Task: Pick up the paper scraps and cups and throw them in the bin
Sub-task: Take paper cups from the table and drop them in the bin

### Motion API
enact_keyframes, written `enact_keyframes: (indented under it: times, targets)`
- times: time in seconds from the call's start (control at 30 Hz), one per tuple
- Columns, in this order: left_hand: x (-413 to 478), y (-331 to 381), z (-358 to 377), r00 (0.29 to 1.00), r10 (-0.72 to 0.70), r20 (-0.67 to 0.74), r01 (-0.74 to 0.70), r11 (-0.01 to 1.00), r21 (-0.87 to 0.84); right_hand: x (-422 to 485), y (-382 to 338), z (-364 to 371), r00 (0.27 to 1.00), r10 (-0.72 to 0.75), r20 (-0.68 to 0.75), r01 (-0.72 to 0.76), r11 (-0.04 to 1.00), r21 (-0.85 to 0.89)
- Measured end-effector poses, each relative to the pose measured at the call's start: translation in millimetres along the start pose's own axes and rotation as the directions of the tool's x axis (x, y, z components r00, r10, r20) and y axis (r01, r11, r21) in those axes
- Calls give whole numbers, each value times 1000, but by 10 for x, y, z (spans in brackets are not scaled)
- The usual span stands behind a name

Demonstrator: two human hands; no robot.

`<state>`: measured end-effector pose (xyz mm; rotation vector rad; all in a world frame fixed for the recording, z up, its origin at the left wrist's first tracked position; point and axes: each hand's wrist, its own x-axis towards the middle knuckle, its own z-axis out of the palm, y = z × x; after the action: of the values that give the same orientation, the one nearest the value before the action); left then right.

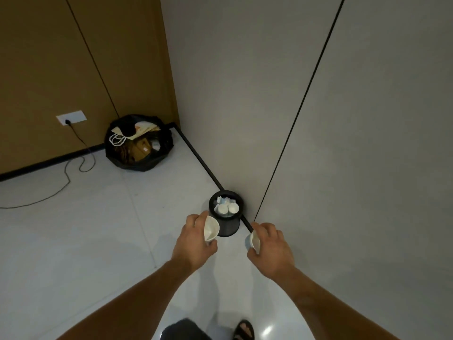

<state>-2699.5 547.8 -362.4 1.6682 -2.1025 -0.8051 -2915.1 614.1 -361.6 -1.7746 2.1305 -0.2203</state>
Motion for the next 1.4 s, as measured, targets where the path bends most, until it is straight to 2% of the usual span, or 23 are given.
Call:
enact_keyframes:
  times: [0.27,0.43,0.6,0.8,0.97,1.1,1.27,1.4]
  targets:
    - [1344,-69,402,999,-35,40,37,999,-26,1284,304,49,996,41,79,-42,999,8]
    - [2352,-330,783,992,-43,122,47,999,-28,2161,482,366,984,150,95,-155,987,48]
    - [3164,-808,1382,988,-39,152,46,998,-42,3044,693,997,980,167,111,-179,978,110]
    - [3978,-1483,2611,981,-148,124,160,982,-97,4082,1193,2162,988,135,72,-143,983,118]
    - [4297,-2047,3681,976,-189,106,198,976,-88,4572,1667,3150,993,69,95,-77,994,82]
    - [4340,-2374,4206,974,-201,101,209,974,-81,4722,1877,3657,992,60,110,-74,989,128]
    - [4368,-2583,4371,984,-177,25,178,984,-24,4871,1937,3911,996,43,84,-60,975,215]
    - [4305,-2655,4320,973,-228,21,228,974,6,4929,1936,3948,995,42,88,-61,973,223]
